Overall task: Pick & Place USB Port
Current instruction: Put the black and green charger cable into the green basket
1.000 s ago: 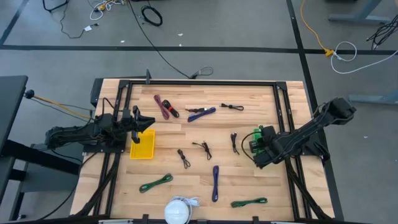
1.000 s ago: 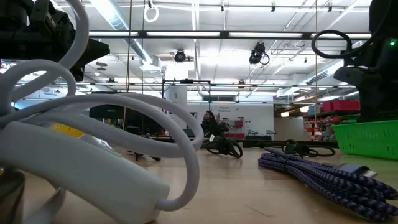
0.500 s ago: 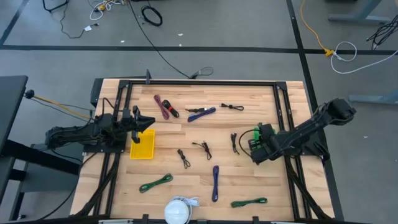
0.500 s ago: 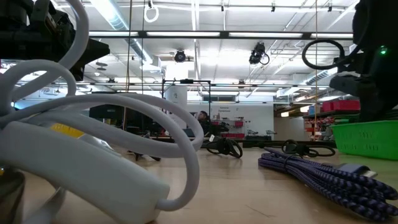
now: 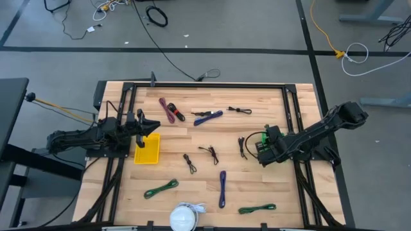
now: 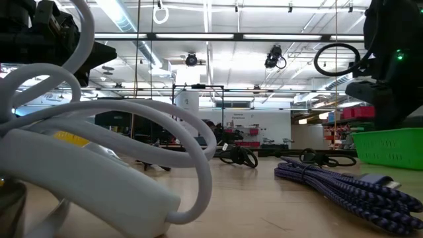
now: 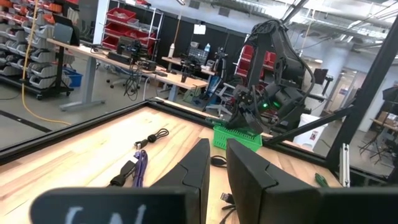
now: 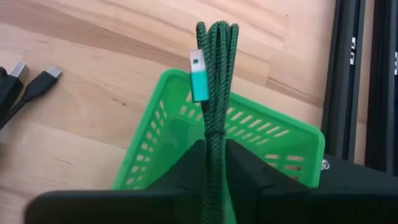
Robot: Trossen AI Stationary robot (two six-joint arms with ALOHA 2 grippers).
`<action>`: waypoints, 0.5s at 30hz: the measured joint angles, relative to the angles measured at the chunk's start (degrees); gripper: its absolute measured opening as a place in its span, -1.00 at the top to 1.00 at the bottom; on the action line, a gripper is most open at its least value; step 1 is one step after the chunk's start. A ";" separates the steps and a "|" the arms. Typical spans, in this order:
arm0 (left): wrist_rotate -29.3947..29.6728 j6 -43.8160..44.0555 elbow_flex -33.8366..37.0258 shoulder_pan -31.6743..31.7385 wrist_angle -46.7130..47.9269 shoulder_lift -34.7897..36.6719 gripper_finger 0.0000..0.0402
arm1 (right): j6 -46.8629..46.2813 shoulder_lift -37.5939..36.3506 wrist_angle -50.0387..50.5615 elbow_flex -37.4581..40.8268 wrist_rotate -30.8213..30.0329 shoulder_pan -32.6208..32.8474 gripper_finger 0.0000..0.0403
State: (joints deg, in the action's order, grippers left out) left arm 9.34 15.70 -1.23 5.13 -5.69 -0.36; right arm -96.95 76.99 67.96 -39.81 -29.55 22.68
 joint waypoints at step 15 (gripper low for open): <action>0.05 -1.33 0.00 0.00 0.04 0.01 0.72 | 12.83 -0.11 -11.27 -4.67 -0.59 0.37 0.34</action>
State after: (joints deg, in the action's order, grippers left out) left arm 9.39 14.37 -1.23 5.13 -5.65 -0.35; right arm -84.12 76.88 56.69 -44.48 -30.14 23.05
